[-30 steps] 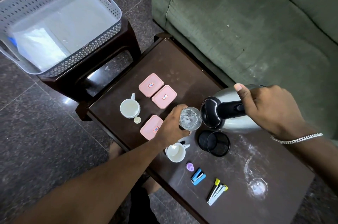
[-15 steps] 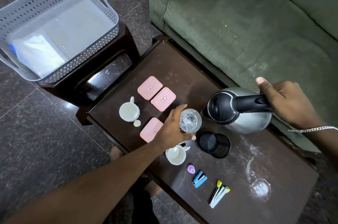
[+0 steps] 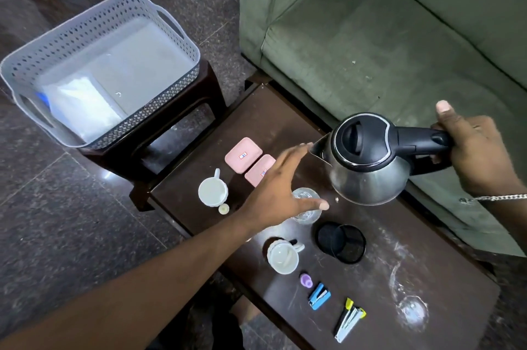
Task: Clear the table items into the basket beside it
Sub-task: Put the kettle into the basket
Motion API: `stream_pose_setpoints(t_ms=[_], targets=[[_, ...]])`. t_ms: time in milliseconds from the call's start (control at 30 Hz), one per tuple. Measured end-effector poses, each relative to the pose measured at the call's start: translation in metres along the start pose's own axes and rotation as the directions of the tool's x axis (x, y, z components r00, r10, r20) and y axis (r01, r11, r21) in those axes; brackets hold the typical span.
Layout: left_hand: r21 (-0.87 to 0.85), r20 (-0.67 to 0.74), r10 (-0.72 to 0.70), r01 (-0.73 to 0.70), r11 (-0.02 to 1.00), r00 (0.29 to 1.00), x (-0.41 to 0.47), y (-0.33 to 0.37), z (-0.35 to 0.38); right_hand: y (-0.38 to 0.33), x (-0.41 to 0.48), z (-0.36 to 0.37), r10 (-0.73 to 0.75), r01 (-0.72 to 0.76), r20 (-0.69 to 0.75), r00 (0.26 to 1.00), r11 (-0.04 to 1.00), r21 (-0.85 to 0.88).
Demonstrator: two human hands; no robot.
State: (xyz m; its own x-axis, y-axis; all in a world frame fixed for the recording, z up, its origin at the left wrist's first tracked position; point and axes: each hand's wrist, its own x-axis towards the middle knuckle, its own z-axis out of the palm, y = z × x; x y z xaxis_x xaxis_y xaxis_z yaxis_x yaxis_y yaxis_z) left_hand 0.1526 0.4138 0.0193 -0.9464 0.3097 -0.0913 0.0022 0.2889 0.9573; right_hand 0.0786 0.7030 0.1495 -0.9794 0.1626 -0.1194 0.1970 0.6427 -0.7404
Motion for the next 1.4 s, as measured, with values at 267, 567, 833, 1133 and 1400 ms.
stream_pose_setpoints(t_ms=[267, 567, 833, 1133, 1400], targets=[[-0.111, -0.249, 0.002, -0.031, 0.993, 0.968, 0.007, 0.026, -0.088, -0.084, 0.031, 0.062, -0.067, 0.056, 0.028, 0.997, 0.958, 0.281], [-0.214, -0.377, -0.023, -0.063, 0.975, 0.926, -0.011, 0.029, -0.233, -0.207, 0.063, 0.168, -0.161, 0.077, 0.124, 0.979, 0.859, 0.506], [-0.198, -0.482, -0.079, -0.021, 0.980, 0.873, -0.010, -0.006, -0.333, -0.283, 0.096, 0.262, -0.203, 0.073, 0.176, 0.963, 0.830, 0.553], [-0.217, -0.488, -0.144, 0.040, 0.975, 0.861, 0.003, -0.053, -0.394, -0.298, 0.132, 0.351, -0.160, -0.084, 0.299, 0.941, 0.745, 0.662], [-0.214, -0.481, -0.206, 0.114, 0.970, 0.852, 0.015, -0.085, -0.401, -0.275, 0.152, 0.394, -0.110, -0.153, 0.346, 0.932, 0.746, 0.649]])
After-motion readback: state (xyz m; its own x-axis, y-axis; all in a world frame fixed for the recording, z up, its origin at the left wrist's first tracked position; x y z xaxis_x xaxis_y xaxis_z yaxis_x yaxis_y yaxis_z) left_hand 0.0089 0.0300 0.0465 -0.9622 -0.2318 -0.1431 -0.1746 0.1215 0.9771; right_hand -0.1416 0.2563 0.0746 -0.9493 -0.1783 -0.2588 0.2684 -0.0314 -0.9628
